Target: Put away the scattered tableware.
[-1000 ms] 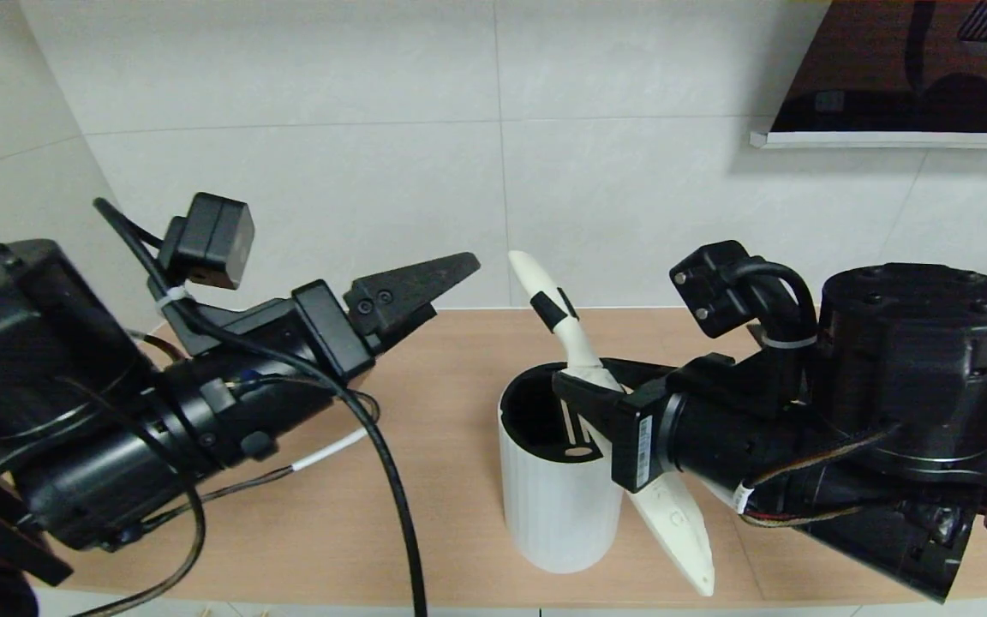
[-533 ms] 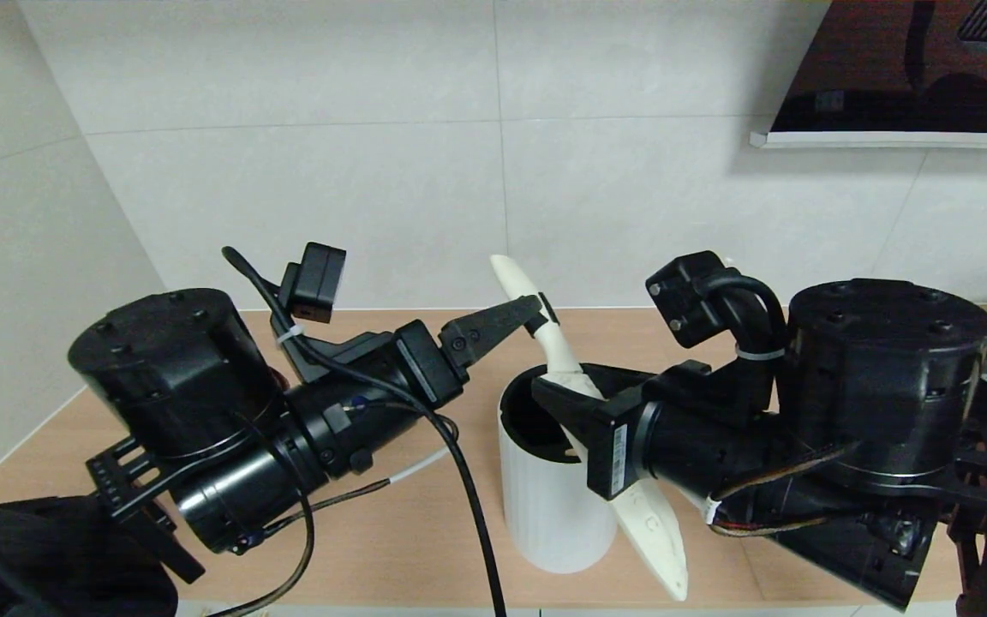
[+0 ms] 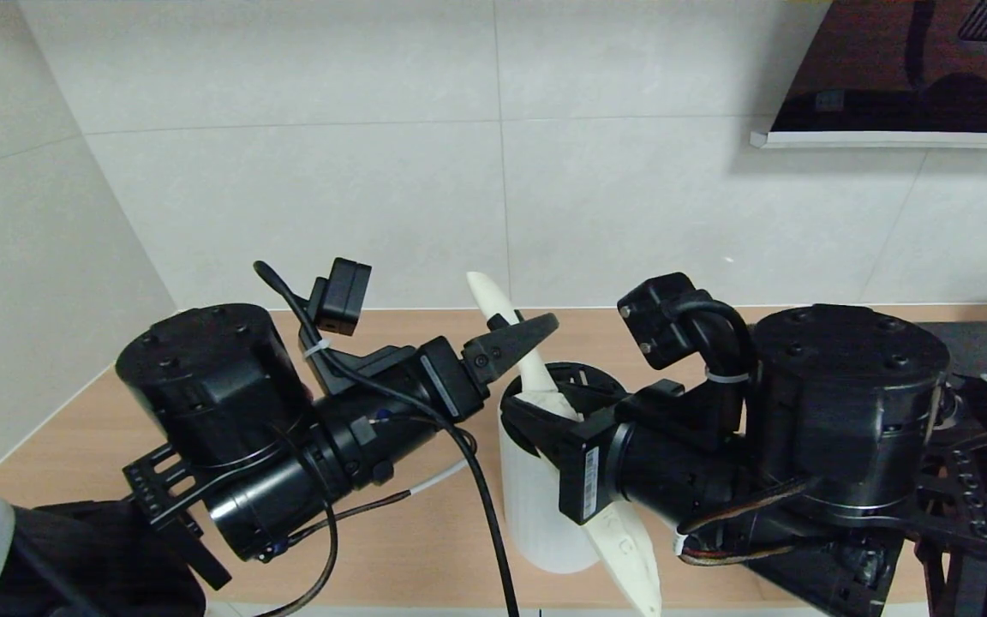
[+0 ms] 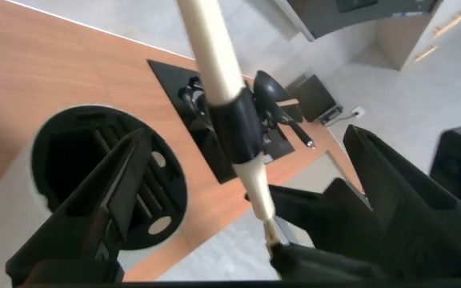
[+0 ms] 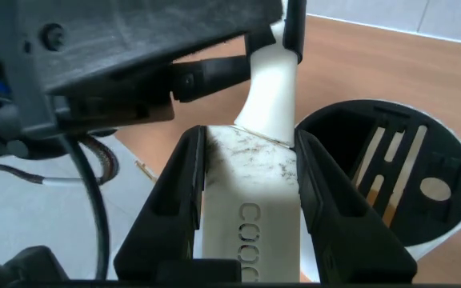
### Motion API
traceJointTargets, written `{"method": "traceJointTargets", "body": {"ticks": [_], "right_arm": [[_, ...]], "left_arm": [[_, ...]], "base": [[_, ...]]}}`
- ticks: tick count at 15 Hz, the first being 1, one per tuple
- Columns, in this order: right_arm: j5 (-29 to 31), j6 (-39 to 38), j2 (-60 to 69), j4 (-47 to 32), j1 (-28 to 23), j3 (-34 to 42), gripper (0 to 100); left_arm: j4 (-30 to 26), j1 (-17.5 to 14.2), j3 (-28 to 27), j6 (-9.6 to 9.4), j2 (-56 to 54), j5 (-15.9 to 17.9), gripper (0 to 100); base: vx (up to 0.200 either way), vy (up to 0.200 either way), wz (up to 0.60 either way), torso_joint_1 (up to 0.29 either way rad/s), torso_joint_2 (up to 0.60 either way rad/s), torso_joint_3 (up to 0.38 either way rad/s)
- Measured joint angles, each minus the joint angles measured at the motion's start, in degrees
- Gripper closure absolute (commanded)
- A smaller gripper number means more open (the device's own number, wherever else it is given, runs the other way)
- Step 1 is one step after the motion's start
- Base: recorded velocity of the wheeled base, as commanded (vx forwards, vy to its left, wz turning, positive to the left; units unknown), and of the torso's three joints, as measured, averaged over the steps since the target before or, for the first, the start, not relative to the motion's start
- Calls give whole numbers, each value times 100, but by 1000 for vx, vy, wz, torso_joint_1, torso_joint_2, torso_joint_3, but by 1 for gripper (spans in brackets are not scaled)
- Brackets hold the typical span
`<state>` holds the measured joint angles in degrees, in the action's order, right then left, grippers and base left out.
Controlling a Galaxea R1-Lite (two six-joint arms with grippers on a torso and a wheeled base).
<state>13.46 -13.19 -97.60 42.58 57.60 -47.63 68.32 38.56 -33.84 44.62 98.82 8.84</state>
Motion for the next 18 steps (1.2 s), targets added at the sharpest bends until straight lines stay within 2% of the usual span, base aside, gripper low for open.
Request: {"method": "traceJointTargets", "body": {"ticks": [2, 6, 7, 18], "right_arm": [[-5, 0, -4, -5, 2, 20, 100], [-2, 0, -6, -5, 63, 41, 100], [0, 2, -4, -5, 77, 41, 100], [-2, -7, -9, -5, 91, 39, 100]], "left_arm": [[-5, 2, -13, -127, 29, -74, 0], [-5, -4, -33, -145, 72, -107, 0], [-5, -9, -33, -146, 88, -107, 100], [-2, 2, -9, -146, 104, -112, 100]], "base": [[0, 0, 0, 0, 0, 0], [0, 0, 0, 0, 0, 0], [0, 0, 0, 0, 0, 0], [0, 0, 0, 0, 0, 0]]}}
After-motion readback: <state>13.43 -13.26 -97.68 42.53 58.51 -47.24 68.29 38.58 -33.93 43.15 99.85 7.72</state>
